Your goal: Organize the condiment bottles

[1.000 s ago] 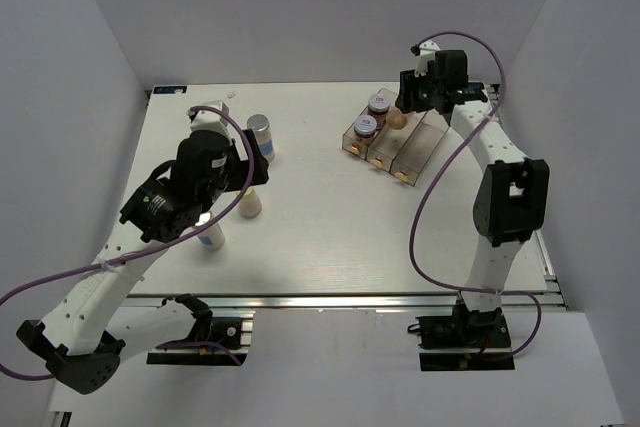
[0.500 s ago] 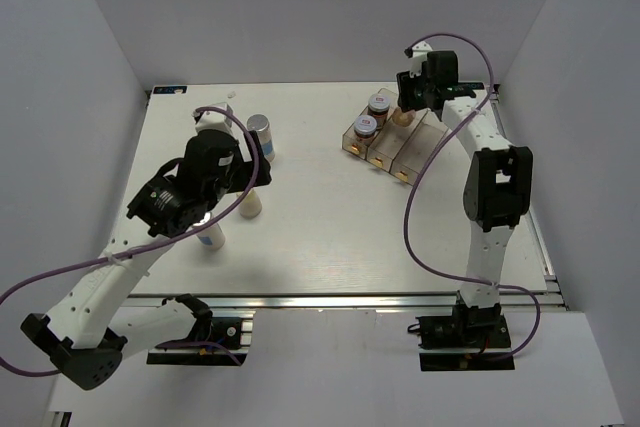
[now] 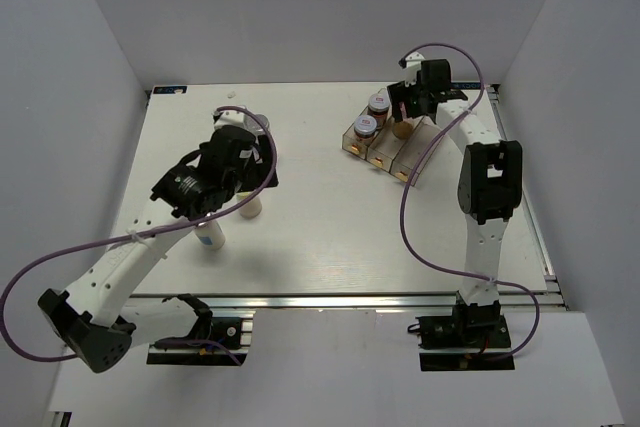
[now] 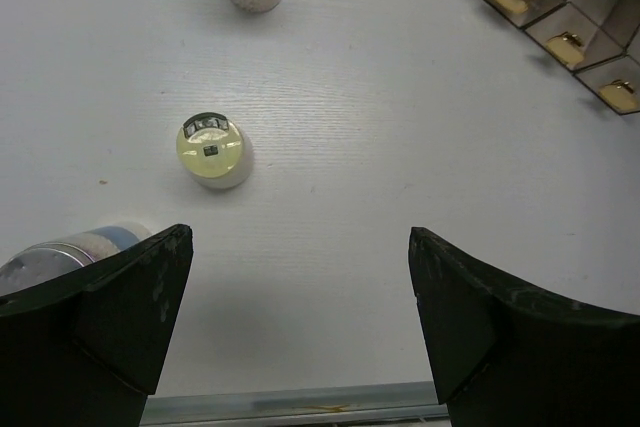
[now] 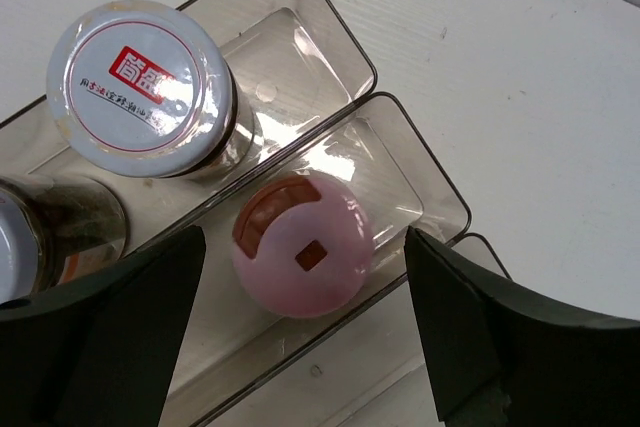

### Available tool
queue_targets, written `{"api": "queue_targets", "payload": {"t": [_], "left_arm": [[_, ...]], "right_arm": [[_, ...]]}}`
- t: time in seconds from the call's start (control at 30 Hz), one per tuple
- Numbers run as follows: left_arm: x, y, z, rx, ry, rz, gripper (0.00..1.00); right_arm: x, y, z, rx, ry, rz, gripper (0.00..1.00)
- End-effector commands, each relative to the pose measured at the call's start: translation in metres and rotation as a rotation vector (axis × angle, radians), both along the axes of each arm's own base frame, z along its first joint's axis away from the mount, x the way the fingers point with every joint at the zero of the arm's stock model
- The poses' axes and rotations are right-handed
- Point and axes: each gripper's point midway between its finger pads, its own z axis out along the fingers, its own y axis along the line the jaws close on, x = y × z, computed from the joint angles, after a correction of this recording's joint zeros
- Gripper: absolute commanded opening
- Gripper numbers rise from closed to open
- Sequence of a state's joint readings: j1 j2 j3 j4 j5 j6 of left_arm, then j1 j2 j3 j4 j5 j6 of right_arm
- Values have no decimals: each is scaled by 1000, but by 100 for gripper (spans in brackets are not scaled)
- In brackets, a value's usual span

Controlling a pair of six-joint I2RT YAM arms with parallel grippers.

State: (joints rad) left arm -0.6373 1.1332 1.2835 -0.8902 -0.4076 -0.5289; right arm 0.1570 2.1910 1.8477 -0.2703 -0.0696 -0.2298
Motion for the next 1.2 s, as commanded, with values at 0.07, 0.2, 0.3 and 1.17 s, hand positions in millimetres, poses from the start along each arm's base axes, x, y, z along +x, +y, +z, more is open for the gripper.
{"api": "queue_targets", "payload": {"t": [0.07,0.2,0.3,1.17], "left_arm": [[11,-4,-22,84,42,-23,98],[17,-3,-36,140,74,-15,98],[19,0,-49,183,109,1,98],[66,24,-146,142,331,95,98]], "right_arm": [[11,-7,60,28,-111,-11,89],[-4,-16,112,114,-158,-19,86],[-35,-17,137,179,-171,78,77],[-185,-11,128,361,-116,256,39]]}}
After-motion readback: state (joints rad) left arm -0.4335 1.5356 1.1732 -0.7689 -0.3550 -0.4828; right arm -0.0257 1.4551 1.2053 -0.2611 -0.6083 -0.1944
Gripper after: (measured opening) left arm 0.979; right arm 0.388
